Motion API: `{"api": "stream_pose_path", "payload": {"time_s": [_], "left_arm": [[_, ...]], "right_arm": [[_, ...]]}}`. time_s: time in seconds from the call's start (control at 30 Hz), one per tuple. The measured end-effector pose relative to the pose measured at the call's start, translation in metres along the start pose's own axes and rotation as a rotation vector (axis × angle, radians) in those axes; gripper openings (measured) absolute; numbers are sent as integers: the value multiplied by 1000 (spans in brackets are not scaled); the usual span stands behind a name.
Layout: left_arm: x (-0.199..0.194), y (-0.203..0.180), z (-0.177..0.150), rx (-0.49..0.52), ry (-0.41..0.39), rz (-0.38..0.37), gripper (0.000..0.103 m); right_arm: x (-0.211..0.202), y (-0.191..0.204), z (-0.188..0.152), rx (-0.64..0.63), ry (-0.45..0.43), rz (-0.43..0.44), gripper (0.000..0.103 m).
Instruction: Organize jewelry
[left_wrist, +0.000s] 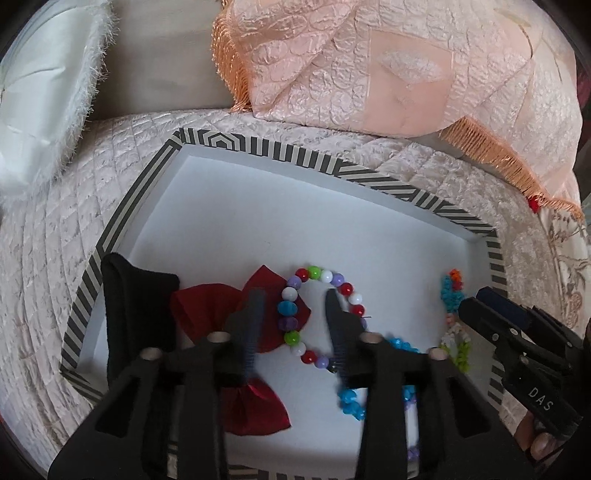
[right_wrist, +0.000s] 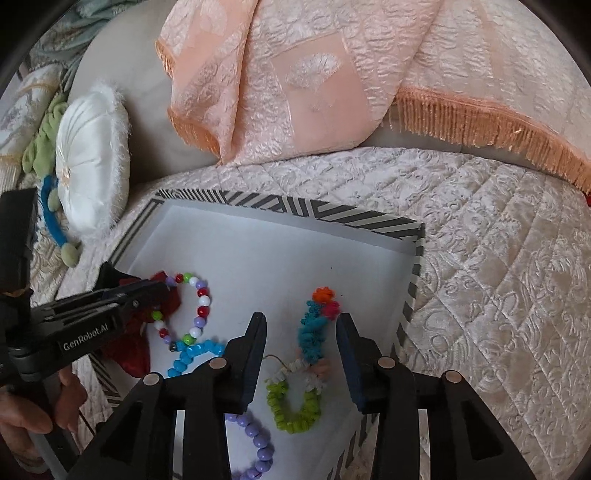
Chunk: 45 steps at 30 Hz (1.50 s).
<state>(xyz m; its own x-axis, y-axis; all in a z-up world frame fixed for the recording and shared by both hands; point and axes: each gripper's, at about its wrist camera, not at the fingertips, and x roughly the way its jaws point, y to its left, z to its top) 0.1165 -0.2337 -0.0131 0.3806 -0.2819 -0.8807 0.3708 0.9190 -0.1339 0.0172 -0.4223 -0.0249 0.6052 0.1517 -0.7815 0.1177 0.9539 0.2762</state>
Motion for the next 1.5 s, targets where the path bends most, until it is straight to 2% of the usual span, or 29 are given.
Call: {"api": "stream_pose_path", "payload": {"time_s": [0.23,0.43,1.0,1.13,1.3,1.5], "left_arm": [[-24,-2,-11,13,-25,1,38],[-58,1,-29,12,-84,19,38],[-150,19,-120,35,-230,108,38],[-165,25,-144,25,-251,118,38],[-180,32,-167,22,-273,136,38],[-190,39,-185,14,-279,132,38]], "right_arm": [[-32,4,-11,12,-38,9,37],[-66,17,-28,10,-85,8,39],[-140,84,-106,-46,-174,-37,42],[-151,99,-123,-65,-174,-42,43],[-163,111,-143,-77,-188,-49,53],[-171,121,-162,-86,-181,-46,54]]}}
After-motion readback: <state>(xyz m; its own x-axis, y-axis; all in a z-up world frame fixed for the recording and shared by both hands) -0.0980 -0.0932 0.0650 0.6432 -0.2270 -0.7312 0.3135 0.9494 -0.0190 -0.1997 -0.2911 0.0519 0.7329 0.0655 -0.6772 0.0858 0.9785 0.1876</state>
